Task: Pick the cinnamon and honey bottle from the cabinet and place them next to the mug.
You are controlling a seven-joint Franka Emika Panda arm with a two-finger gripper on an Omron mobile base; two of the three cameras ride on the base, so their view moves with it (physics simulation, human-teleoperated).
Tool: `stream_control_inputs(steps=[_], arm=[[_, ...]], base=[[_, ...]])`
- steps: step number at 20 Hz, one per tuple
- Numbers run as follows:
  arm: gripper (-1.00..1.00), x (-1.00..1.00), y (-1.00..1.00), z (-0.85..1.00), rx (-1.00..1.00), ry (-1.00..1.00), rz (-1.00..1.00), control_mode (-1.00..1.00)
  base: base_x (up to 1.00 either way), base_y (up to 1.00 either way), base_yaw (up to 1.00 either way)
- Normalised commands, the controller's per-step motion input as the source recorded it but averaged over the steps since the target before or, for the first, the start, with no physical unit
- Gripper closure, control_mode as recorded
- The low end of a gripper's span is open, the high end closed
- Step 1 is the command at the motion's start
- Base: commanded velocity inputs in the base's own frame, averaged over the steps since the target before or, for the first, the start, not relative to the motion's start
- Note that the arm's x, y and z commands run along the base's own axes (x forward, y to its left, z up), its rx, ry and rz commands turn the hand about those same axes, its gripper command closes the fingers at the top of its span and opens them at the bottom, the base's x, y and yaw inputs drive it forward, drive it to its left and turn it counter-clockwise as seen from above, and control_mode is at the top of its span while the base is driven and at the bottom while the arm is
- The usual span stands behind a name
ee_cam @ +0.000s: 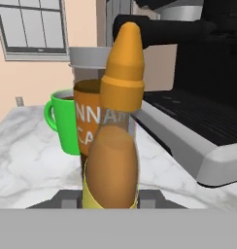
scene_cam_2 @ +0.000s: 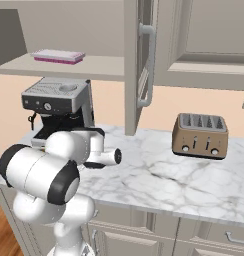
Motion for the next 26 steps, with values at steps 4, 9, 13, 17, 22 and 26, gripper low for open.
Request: stream_control_inputs(steps=[4,9,13,17,22,26], arm=[[1.00,0.17,0.00,0.00,0.00,0.00,0.00,-1.00],[1.00,0.02,0.00,0.00,0.00,0.00,0.00,-1.00],[1.00,0.00,0.00,0.00,0.00,0.00,0.00,-1.00],[1.00,0.00,0.00,-0.01,0.00,0.00,0.00,-1.00],[-1.00,0.00,0.00,0.00,0.00,0.00,0.00,-1.00],[-1.00,0.00,0.00,0.00,0.00,0.00,0.00,-1.00]], base=[[0.00,0.00,0.00],[0.00,0.00,0.00],[0.00,0.00,0.00],[0.00,0.00,0.00],[0.00,0.00,0.00],[0.00,0.00,0.00]])
